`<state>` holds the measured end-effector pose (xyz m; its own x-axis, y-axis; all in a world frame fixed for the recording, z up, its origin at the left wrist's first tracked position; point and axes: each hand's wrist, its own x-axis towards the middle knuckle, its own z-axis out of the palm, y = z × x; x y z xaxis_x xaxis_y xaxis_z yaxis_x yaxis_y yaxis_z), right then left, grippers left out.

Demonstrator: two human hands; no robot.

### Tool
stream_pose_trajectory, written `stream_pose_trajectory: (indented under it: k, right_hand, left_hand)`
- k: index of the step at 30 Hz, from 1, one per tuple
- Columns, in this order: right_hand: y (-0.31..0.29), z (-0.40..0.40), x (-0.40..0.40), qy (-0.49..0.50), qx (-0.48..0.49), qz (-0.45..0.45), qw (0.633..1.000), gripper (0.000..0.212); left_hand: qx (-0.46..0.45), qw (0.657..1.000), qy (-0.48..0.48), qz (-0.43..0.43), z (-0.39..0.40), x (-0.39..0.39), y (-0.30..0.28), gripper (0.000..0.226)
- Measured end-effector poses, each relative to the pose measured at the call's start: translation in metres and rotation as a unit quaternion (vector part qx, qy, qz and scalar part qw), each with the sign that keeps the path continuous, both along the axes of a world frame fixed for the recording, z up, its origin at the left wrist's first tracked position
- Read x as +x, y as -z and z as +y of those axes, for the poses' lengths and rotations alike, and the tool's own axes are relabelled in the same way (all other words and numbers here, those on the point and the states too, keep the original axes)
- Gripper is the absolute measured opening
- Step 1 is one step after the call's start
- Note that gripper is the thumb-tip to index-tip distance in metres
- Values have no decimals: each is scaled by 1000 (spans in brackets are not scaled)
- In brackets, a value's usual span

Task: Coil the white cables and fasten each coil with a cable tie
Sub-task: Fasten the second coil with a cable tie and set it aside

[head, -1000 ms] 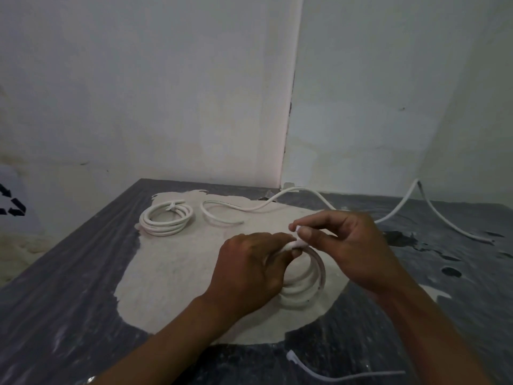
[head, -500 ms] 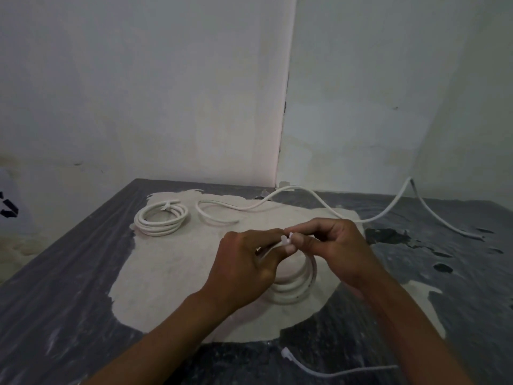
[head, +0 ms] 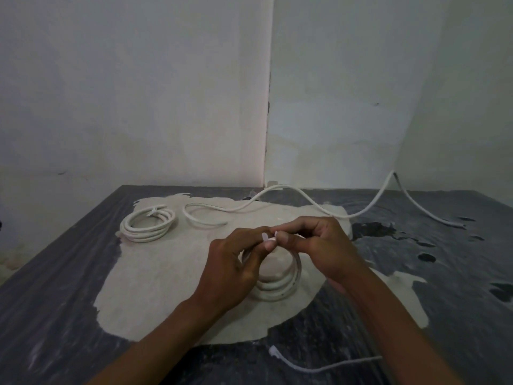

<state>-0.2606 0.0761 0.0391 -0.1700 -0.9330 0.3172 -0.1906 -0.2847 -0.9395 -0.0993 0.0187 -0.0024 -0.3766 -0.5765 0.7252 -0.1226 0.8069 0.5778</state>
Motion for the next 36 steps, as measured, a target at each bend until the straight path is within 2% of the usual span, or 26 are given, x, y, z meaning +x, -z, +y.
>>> stream_pose_trajectory:
  k: [6,13,15,17,19,21,29,36]
  right_hand:
    - [3,4,-1,10,-5,-10,1000,17]
    - [-3,7,-6,-5,24,-18,1000,13]
    - [-7,6,-9,-16,38,-46,998,9]
    - [-9,4,-9,-26,56,-109,992,19]
    - [-9,3,-7,-28,77,-159,984,22]
    - [-9,1,-4,-31,92,-172,980,22]
    - [-11,-1,1,-13,108,-107,988,7]
    - [-10,2,-3,-32,112,-60,991,22]
  left_hand:
    - [-30,999,5,-35,0,2,-1,26]
    - [38,997,14,-64,8,2,-23,12]
    - [89,993,20,-77,10,1,-30,12]
    - [132,987,16,-88,12,1,-34,16]
    - [152,984,15,-95,11,0,-34,18]
    - [165,981,10,-104,11,0,-35,19]
    - [159,978,-20,-135,12,0,-34,27]
    - [155,979,-15,-131,12,1,-34,24]
